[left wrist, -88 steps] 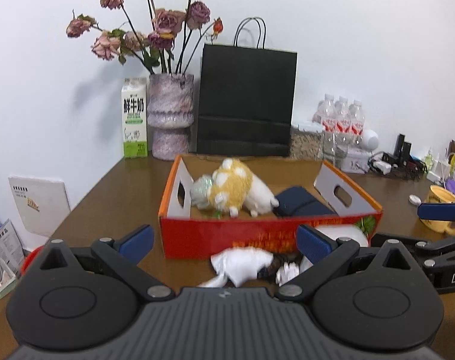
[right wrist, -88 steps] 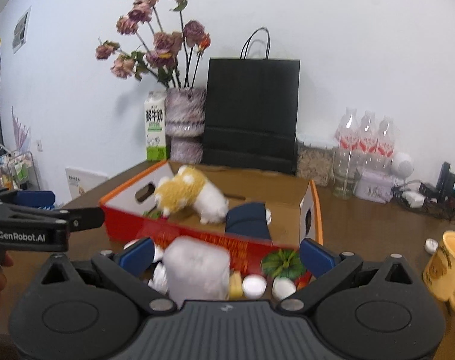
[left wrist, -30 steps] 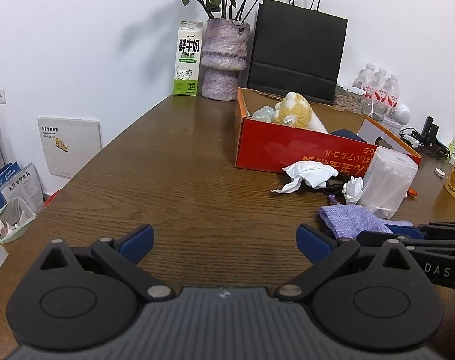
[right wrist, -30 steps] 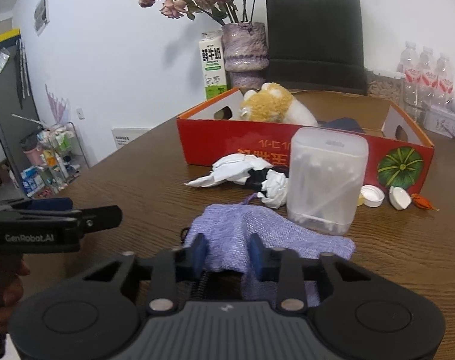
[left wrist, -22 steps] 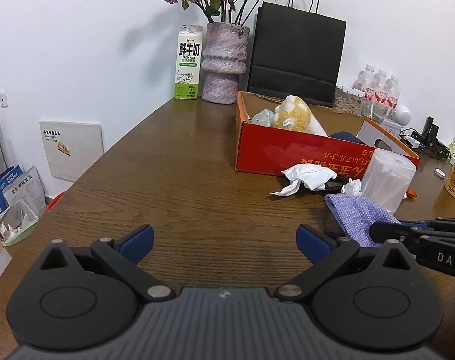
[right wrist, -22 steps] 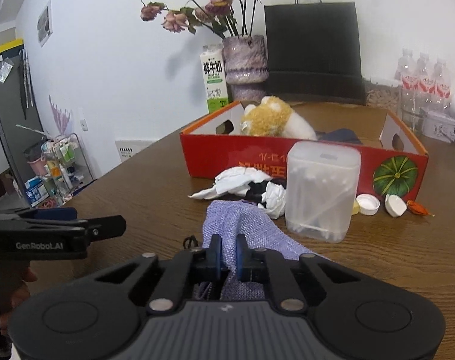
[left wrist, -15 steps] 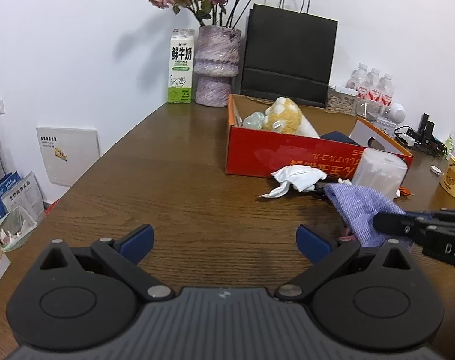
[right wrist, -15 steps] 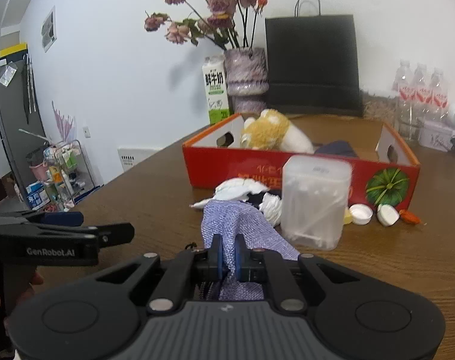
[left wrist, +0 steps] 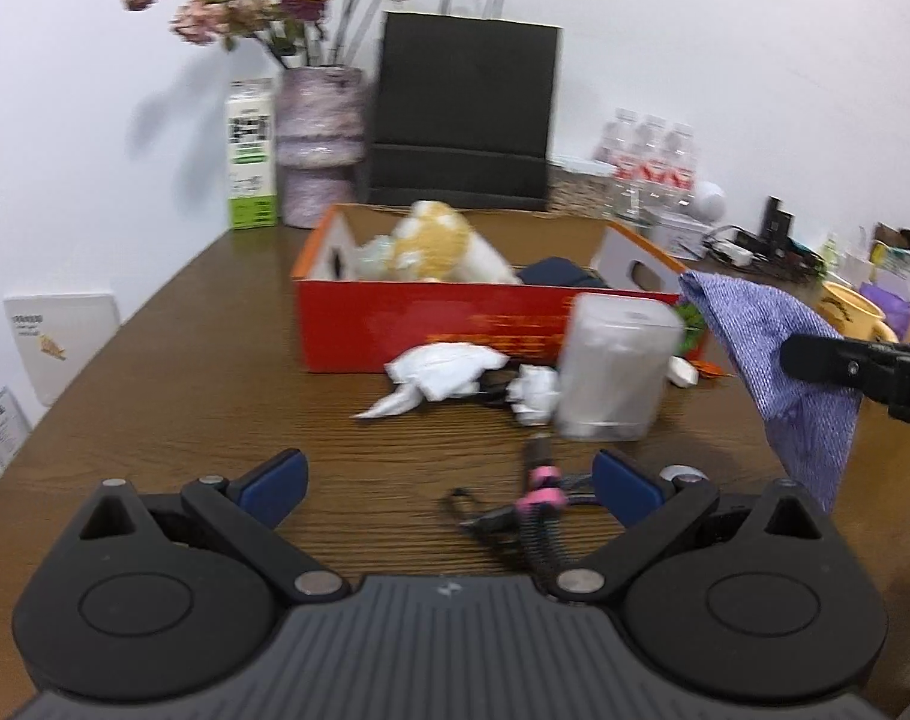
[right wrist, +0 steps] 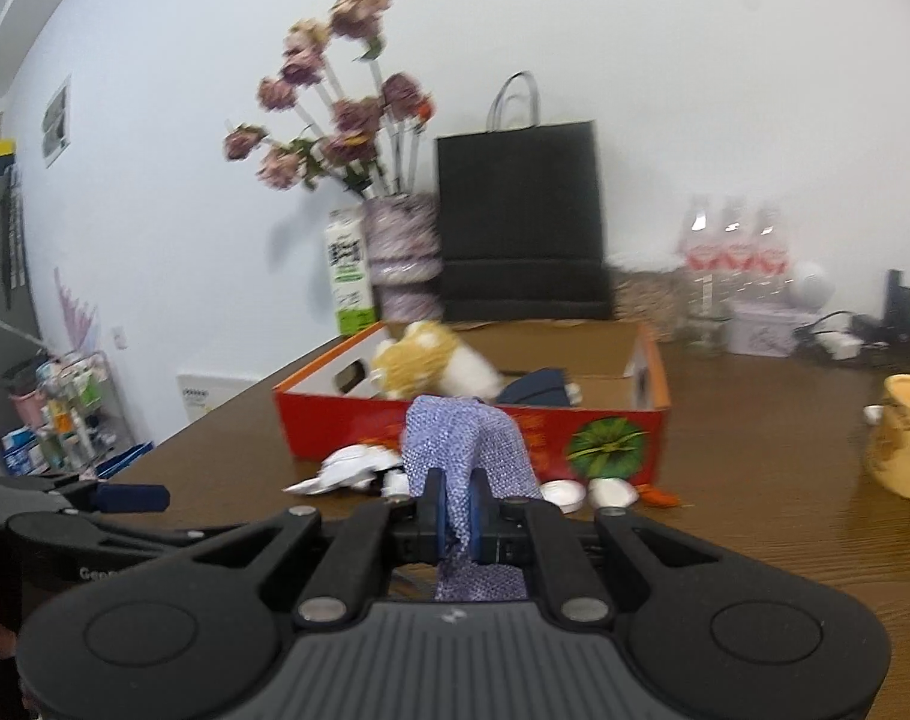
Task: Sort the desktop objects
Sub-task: 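Grasp the black cable with pink tie with the left tool while the right tool holds the cloth, then carry the cable over the box with the left tool while the right tool carries the cloth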
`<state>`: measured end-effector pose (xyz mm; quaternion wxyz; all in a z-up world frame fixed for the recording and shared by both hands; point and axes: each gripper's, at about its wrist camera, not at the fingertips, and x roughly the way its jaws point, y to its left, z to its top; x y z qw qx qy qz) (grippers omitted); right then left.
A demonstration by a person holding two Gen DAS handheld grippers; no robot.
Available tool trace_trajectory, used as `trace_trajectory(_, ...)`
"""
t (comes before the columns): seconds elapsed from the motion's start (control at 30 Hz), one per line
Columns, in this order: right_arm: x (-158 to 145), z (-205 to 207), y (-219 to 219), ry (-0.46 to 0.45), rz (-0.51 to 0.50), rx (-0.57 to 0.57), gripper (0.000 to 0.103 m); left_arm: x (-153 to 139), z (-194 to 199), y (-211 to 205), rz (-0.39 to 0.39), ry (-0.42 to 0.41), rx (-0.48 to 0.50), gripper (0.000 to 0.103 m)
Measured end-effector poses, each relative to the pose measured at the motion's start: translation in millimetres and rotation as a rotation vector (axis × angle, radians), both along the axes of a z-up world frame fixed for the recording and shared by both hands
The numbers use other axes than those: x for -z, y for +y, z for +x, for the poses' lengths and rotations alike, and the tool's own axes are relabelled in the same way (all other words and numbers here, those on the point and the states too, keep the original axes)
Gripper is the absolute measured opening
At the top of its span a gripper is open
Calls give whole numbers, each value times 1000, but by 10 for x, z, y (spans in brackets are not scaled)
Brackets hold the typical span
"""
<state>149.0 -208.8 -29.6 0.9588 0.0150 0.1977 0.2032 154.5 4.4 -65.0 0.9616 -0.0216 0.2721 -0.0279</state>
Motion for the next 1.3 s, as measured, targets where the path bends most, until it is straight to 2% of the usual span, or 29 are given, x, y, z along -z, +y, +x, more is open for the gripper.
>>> trace_trajectory(0.3, 166, 47, -434, 32, -14, 66, 6, 152, 179, -413, 31, 89, 64, 103)
trace_trajectory(0.6, 379, 180, -585, 78, -3, 44, 6, 255, 301, -575, 31, 188, 60, 103)
trace_trajectory(0.8, 457, 253, -573, 93, 2, 16, 6, 315, 391, -713, 58, 240, 68, 103)
trace_trajectory(1.03, 510, 300, -591, 108, 16, -3, 6, 373, 501, -833, 110, 266, 40, 103)
trace_trajectory(1.3, 541, 308, -601, 117, 30, -17, 6, 401, 529, -787, 76, 278, 18, 102)
